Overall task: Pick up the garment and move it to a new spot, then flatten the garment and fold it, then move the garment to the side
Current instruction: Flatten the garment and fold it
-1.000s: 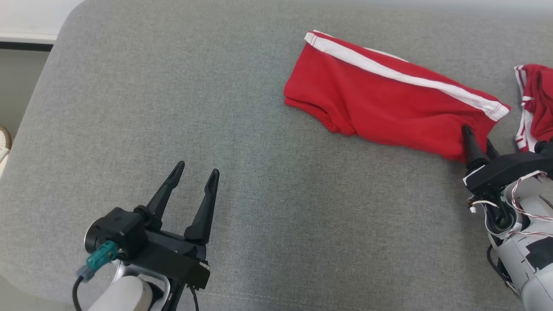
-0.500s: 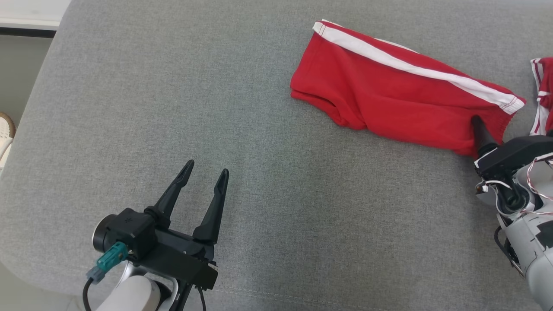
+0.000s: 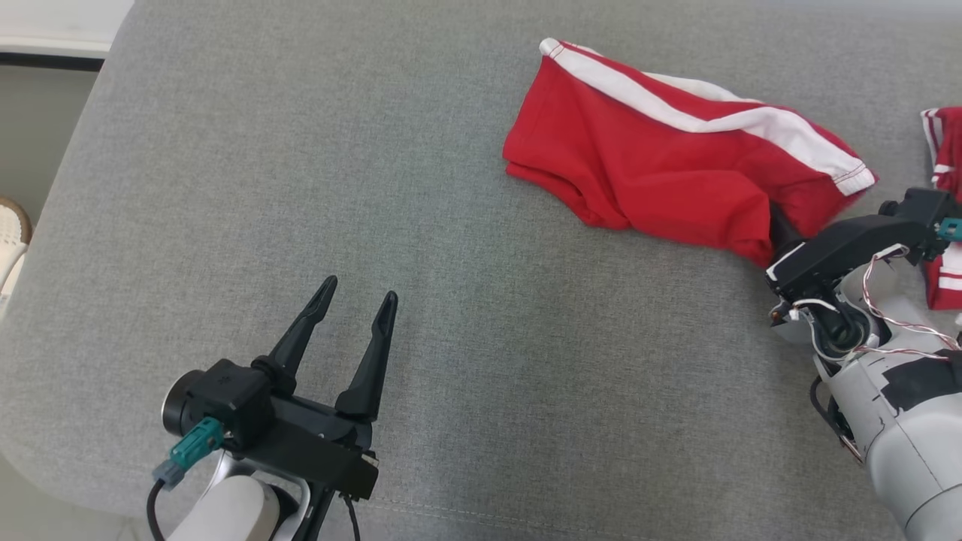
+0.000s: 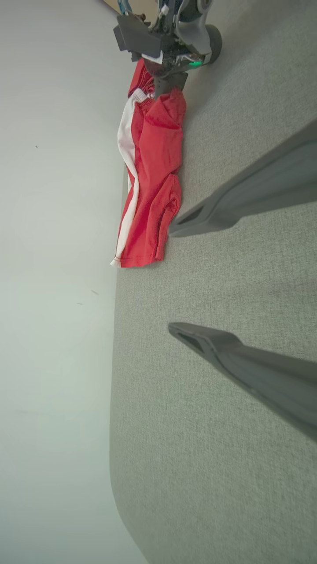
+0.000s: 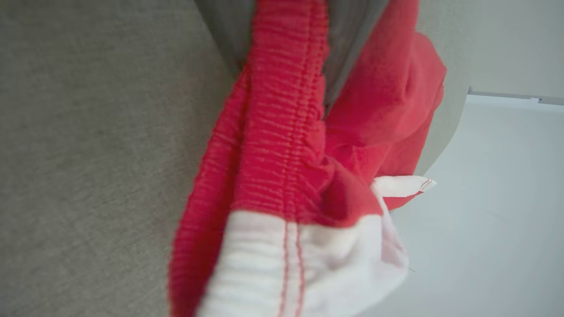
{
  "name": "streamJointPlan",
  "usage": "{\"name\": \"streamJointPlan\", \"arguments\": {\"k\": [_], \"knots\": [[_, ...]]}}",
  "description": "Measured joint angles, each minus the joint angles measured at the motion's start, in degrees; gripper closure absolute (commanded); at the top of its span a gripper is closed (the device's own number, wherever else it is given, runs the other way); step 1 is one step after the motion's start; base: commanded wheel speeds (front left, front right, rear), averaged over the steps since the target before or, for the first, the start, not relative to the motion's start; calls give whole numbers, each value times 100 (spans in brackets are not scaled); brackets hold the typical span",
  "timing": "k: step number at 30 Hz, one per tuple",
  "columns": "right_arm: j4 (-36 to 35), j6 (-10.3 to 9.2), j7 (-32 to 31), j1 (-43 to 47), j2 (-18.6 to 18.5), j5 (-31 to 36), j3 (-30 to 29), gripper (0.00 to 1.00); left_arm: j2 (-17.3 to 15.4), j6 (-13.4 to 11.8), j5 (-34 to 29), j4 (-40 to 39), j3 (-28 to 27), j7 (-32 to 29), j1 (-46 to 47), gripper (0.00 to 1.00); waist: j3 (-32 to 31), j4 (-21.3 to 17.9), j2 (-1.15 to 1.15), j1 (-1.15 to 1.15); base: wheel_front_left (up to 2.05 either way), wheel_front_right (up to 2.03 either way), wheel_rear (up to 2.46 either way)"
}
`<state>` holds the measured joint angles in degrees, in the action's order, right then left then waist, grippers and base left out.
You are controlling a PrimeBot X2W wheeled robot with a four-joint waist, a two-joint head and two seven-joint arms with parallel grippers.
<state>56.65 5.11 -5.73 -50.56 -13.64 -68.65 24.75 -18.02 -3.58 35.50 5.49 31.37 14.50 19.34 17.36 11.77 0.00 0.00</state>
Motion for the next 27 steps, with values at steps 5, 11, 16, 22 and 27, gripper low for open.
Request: {"name": "streamJointPlan", "arguments": {"k": [5,11,16,22,27], "knots": [[98,45,120,7,30,13,46,100,22,57,-38,75,-70,0,-124,0,-102,-63,0,0,0,0,0],[91,103,283,267,-20,75,118,100,41,105,-66,121,-142,0,-253,0,-250,-193,0,0,0,0,0],[-14,154,333,615,-126,108,202,100,56,163,-79,149,-204,0,-395,0,-384,-366,0,0,0,0,0],[-221,179,356,981,-394,138,276,100,73,166,-85,166,-310,0,-600,0,-558,-642,0,0,0,0,0],[-486,179,326,1141,-571,157,289,100,160,211,-134,136,-321,0,-701,0,-683,-879,0,-1,0,0,0]]}}
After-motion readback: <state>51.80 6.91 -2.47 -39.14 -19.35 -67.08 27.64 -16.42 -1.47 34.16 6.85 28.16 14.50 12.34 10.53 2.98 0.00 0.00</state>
